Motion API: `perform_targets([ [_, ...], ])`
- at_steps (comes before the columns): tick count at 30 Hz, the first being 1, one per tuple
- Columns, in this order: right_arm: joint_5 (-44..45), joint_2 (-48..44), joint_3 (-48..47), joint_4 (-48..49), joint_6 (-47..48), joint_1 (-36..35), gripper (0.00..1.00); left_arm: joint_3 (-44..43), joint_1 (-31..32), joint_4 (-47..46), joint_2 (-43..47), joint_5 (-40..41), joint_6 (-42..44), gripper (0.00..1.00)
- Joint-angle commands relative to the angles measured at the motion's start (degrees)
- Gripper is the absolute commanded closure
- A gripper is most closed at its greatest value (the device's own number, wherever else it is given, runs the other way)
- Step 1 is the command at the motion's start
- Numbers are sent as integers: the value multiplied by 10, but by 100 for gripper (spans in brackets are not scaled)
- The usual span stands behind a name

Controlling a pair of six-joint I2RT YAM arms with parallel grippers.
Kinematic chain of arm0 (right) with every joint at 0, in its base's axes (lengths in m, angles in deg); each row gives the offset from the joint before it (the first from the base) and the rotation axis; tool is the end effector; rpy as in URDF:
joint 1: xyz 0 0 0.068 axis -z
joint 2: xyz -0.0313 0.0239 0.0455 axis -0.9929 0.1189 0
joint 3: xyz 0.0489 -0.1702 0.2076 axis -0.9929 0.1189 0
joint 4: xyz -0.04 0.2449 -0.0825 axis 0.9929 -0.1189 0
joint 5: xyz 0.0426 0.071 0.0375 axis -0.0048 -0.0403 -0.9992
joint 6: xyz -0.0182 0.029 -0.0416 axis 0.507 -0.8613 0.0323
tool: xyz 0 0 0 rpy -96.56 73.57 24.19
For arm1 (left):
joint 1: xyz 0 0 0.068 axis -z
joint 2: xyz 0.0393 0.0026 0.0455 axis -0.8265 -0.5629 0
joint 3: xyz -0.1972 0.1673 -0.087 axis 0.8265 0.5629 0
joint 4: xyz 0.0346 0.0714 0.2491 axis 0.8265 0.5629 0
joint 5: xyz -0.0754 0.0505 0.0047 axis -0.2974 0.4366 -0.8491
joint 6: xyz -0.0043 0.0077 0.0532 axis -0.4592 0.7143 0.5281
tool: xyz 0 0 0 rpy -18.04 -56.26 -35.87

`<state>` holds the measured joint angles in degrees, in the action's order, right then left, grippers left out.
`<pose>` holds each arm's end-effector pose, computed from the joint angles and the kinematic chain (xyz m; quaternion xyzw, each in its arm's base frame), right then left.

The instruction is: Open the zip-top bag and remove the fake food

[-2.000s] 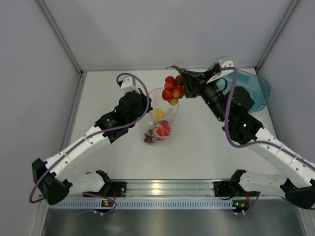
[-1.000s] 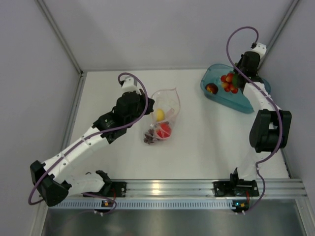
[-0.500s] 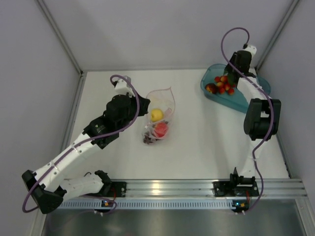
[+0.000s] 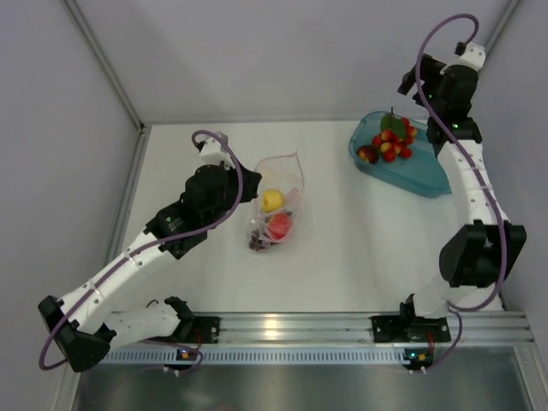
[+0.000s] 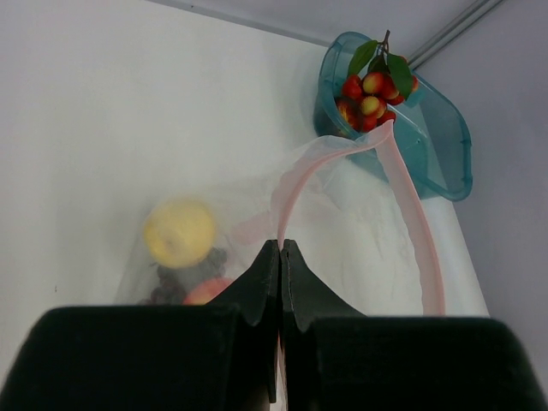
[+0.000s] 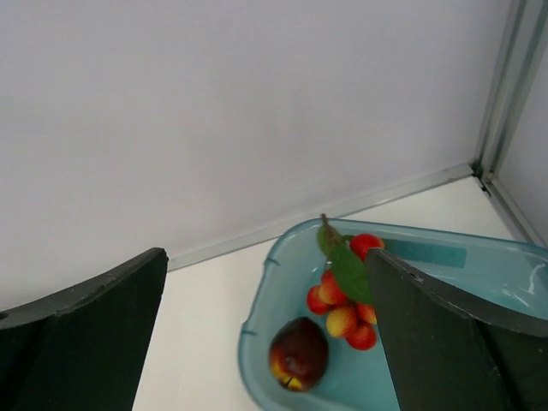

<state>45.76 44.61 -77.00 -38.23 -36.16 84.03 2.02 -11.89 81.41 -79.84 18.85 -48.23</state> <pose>0.4031 -0.0112 0.4185 0.1739 0.7349 0.0446 0.6540 0.1779 -0.1540 0.3898 -0.0617 0.7867 -0.2839 0.5447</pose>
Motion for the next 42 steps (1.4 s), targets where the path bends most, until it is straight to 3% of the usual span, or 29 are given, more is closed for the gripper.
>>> perform_targets([
  [1,-122,-102,63,26,-36,-4,1,-24,-3,-4,-6,-2,-6,100],
  [3,-189,-132,97,39,-64,-3,3,-30,-3,-4,-13,-2,-8,100],
  [4,-201,-137,98,26,-72,-4,10,-32,-3,-4,-15,-3,-8,100],
  [8,-196,-174,119,-14,-82,-53,18,-42,-3,-3,-22,2,-10,100],
  [15,-88,-234,120,-143,-89,-207,43,-58,-3,-4,-35,19,-8,100],
  [16,-81,-241,124,-152,-94,-227,52,-61,-3,-4,-36,19,-8,100],
  [19,-35,-254,120,-191,-101,-309,60,-68,-3,-4,-45,17,-12,100],
  [23,29,-251,105,-209,-122,-422,65,-73,-3,-11,-61,10,-23,100],
  [29,110,-221,101,-200,-179,-512,76,-66,-2,-23,-74,30,-53,100],
  [34,171,-175,108,-166,-233,-551,71,-47,-2,-37,-63,36,-91,100],
  [38,218,-137,122,-116,-285,-569,80,-26,-1,-50,-46,32,-115,100],
  [42,254,-74,66,-145,-301,-575,82,-4,0,-54,-32,27,-126,100],
])
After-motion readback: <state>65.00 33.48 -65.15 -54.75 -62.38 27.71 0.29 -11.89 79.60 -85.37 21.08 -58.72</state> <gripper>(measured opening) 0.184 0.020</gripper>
